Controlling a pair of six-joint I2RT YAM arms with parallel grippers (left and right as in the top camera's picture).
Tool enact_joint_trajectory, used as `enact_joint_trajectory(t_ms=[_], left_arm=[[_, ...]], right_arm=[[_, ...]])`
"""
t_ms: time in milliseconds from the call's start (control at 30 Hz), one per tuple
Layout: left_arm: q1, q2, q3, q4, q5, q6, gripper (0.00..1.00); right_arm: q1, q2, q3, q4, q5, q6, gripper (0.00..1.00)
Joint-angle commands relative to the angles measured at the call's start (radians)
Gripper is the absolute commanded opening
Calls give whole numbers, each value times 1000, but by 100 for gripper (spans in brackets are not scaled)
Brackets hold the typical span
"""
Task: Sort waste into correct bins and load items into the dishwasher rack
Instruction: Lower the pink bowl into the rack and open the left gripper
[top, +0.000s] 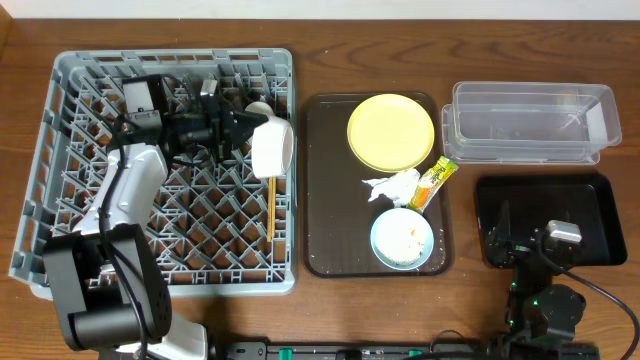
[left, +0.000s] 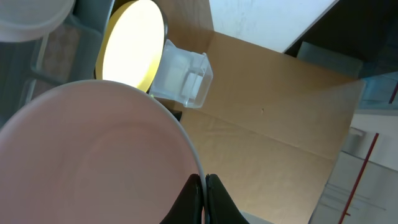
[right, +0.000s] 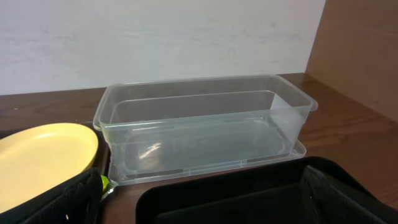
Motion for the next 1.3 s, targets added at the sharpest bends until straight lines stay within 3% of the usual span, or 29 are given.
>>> enact_joint_trajectory(t_ms=[0, 300, 600, 700, 800, 867, 1000, 1267], left_arm=[[4, -36, -17, -2, 14, -12, 6], [8, -47, -97, 13, -95, -8, 7], [66, -47, -127, 64, -116, 9, 8], [78, -47, -127, 117, -116, 11, 17], [85, -47, -126, 219, -115, -15, 44], [92, -47, -119, 272, -114, -32, 53], [109, -52, -100, 334, -115, -34, 60], [147, -194, -98, 360, -180, 13, 60]], right_arm=[[-26, -6, -1, -3, 3, -7, 99], [-35, -6, -1, -3, 2, -7, 99], [-35, -6, -1, -3, 3, -7, 99], [-35, -6, -1, -3, 3, -7, 98], [-35, -6, -1, -3, 3, -7, 99], [-35, -6, -1, -3, 3, -7, 99], [-35, -6, -1, -3, 3, -7, 99], [-35, -6, -1, -3, 3, -7, 99]])
